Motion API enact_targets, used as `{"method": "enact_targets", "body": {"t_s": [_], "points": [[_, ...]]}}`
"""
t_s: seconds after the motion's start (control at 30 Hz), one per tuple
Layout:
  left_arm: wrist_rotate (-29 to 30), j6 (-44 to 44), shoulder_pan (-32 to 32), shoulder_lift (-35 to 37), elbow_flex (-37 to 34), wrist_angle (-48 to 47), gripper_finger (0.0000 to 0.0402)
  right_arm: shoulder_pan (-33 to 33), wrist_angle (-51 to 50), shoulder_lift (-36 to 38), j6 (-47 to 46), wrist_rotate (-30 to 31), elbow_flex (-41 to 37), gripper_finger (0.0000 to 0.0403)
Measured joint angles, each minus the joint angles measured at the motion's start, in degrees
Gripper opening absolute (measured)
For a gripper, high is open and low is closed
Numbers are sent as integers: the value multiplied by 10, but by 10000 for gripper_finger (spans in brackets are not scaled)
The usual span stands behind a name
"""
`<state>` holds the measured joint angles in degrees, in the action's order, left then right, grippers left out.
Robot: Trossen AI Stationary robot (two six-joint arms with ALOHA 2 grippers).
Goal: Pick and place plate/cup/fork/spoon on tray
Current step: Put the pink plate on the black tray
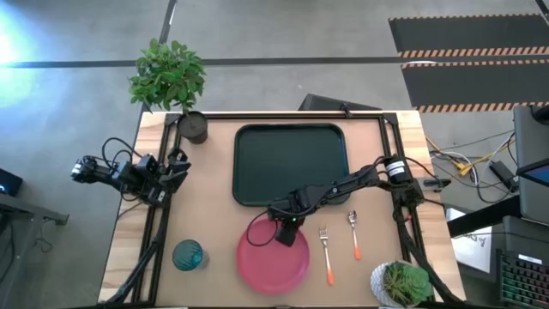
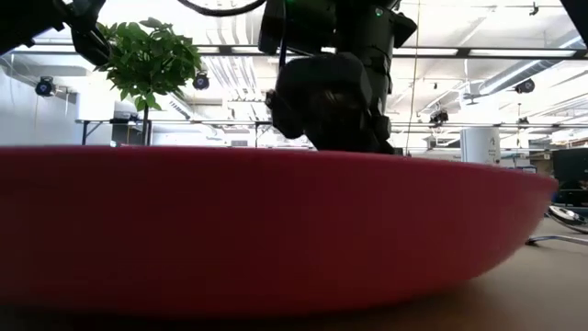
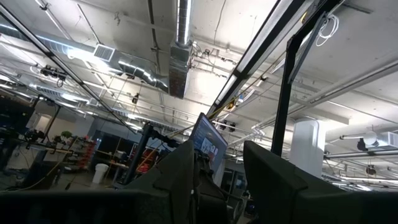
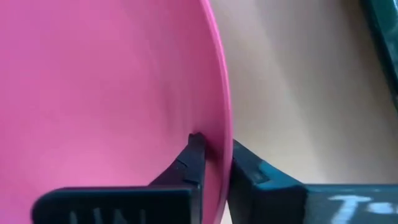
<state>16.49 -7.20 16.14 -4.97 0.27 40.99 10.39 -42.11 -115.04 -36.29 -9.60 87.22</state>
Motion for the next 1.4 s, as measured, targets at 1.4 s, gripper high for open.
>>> {"method": "enact_targets", "body": {"t_s": [1.4], "points": [[3, 1, 0, 0, 0, -10, 123, -274, -129, 243, 95, 217, 26, 7]]}}
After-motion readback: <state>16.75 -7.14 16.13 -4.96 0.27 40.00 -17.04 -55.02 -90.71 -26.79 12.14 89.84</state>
